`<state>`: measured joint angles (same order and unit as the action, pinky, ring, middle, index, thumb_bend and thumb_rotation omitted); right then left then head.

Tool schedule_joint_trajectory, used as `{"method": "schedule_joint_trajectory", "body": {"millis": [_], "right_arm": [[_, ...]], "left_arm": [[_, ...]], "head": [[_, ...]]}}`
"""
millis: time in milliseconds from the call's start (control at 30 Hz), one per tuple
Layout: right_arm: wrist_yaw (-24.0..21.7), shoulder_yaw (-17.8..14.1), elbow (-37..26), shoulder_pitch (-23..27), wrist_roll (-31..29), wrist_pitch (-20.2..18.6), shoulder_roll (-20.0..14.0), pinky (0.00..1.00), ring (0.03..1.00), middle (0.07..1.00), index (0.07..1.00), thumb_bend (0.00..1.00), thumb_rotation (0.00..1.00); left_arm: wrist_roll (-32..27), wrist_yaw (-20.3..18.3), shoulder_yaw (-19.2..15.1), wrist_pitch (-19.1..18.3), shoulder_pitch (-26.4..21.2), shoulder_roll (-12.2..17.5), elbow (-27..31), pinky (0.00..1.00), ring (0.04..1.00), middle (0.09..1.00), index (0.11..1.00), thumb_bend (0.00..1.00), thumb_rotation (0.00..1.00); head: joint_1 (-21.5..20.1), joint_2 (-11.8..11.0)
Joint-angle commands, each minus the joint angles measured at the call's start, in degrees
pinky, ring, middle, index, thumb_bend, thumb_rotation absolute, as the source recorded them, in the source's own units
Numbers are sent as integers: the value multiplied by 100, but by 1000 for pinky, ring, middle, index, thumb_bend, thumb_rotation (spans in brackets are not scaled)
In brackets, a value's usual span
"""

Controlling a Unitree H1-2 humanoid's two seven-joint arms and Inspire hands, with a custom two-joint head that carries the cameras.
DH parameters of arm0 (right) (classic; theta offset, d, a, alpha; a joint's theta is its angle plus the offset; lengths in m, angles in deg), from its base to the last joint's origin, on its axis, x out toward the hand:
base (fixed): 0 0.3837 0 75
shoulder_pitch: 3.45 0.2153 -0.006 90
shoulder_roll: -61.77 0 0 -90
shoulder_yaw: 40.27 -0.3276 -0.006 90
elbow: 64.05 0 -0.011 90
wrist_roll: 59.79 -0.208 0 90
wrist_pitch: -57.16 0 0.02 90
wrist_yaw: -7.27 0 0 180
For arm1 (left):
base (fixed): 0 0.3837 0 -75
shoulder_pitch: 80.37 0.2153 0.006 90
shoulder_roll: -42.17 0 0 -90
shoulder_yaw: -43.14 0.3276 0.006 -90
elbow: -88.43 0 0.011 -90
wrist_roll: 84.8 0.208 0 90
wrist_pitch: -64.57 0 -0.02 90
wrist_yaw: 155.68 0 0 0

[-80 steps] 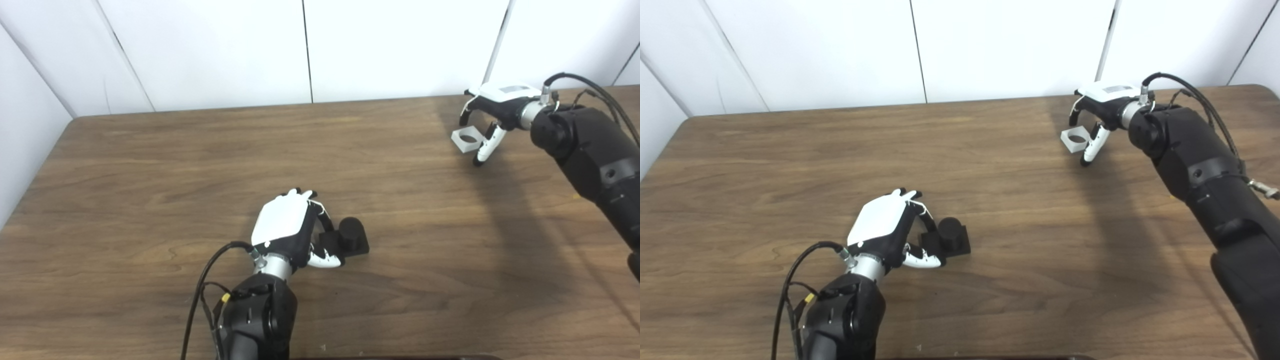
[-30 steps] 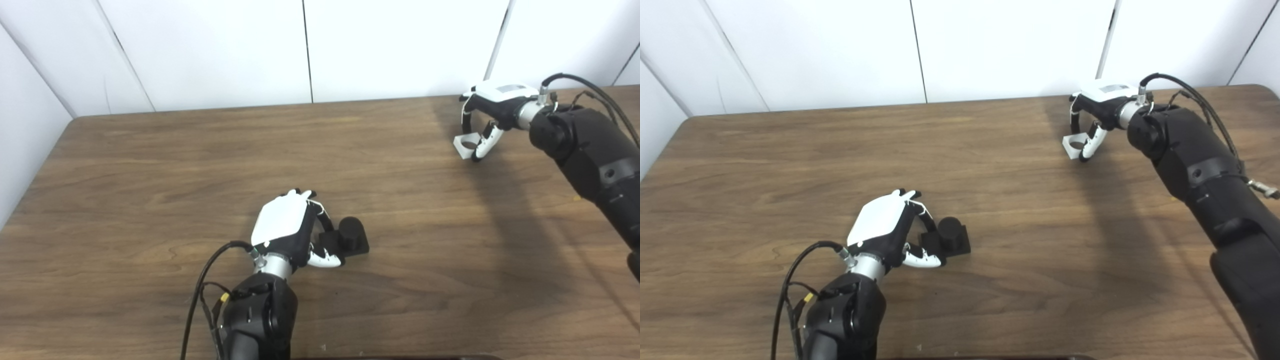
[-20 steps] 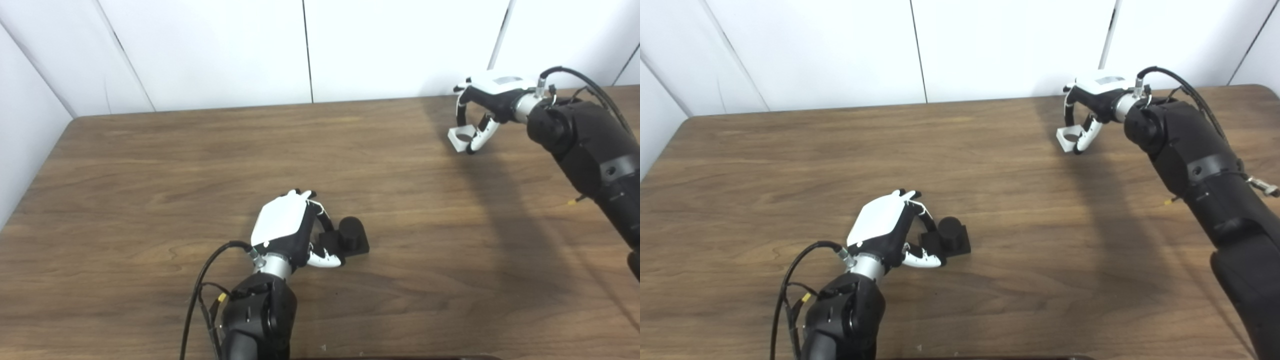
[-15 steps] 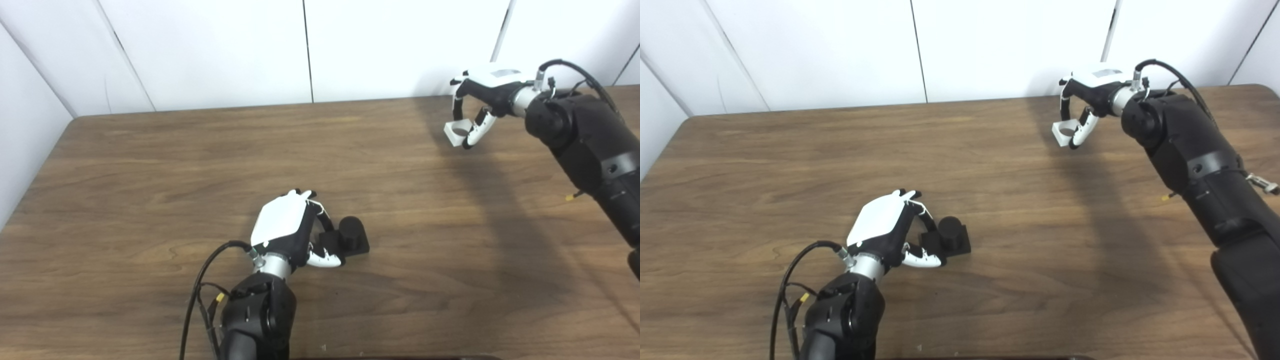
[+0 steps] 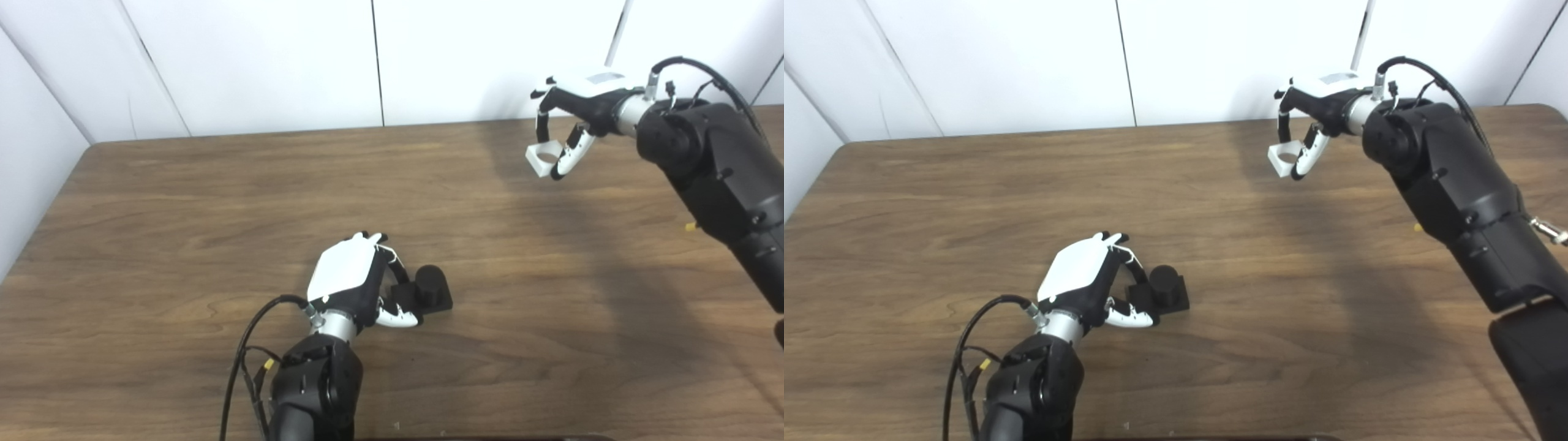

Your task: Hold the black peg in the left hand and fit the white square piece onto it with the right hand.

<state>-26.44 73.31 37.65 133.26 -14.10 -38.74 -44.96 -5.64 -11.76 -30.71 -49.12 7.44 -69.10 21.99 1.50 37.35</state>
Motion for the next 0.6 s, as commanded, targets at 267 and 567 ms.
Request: {"method": "schedule_joint_trajectory", "body": {"millis": [267,567], "right_arm": [[-822,-107,-1628,24,-82,-182,-66,1000,1000,921,488,525,146],[-1304,-128,-2633,-197,-166,-363,152,1000,1000,926,488,525,145]], "left_arm": [[148,-70,-47,-56,-50,81,-139,1000,1000,942,482,525,63],[107,12,-45,-35,-27,100,-164,1000,1000,943,482,525,62]], "head": [[27,5],[34,1]]}}
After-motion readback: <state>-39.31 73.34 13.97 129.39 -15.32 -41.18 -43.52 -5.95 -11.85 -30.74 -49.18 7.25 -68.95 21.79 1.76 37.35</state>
